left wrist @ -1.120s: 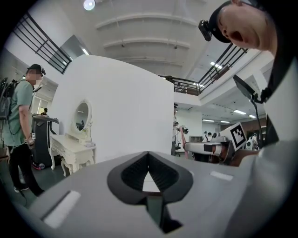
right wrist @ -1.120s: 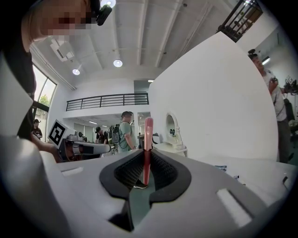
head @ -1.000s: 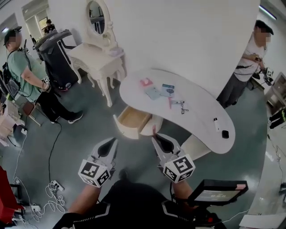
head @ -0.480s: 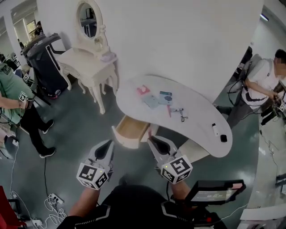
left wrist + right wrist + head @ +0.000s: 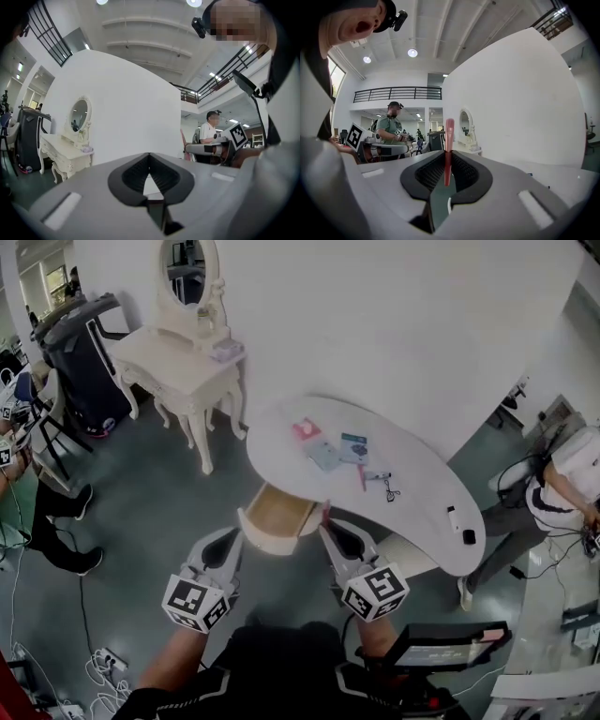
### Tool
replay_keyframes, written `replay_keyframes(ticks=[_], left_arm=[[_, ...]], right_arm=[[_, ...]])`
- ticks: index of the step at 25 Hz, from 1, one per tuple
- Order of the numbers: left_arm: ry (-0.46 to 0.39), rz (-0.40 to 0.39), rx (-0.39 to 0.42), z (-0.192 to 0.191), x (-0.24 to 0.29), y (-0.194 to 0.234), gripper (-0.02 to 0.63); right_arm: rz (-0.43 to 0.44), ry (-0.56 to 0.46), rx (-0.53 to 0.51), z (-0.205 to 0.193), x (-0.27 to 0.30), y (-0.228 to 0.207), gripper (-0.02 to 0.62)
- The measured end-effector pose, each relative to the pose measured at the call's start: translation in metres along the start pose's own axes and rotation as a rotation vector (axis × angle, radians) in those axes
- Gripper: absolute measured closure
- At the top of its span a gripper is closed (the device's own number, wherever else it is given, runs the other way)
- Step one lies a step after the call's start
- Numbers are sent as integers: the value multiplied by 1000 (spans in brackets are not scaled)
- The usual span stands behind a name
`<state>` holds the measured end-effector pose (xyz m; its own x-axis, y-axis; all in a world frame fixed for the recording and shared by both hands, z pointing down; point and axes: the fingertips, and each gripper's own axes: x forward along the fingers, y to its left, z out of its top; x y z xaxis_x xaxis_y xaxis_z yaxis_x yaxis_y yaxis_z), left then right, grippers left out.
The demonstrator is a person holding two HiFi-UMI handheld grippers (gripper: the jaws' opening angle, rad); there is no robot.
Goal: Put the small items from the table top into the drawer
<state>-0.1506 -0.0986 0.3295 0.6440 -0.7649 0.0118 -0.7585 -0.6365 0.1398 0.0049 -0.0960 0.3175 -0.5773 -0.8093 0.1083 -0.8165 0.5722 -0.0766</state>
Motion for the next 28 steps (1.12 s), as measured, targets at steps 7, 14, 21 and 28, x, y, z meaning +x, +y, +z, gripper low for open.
replay_keyframes(ticks=[7,14,21,28], left_arm=[[19,15,-17,-7,31,20,607],[35,79,-16,-3,69,23,607],[44,113,-14,-5,109,23,607],[41,128,6,-1,145,22,607]], right_arm=[[21,25,-1,-4,26,-20,549],[101,6,-20,10,46,-51,549],[125,-4,-8,13,59,-96,549],[155,5,1,11,72,-129,549]])
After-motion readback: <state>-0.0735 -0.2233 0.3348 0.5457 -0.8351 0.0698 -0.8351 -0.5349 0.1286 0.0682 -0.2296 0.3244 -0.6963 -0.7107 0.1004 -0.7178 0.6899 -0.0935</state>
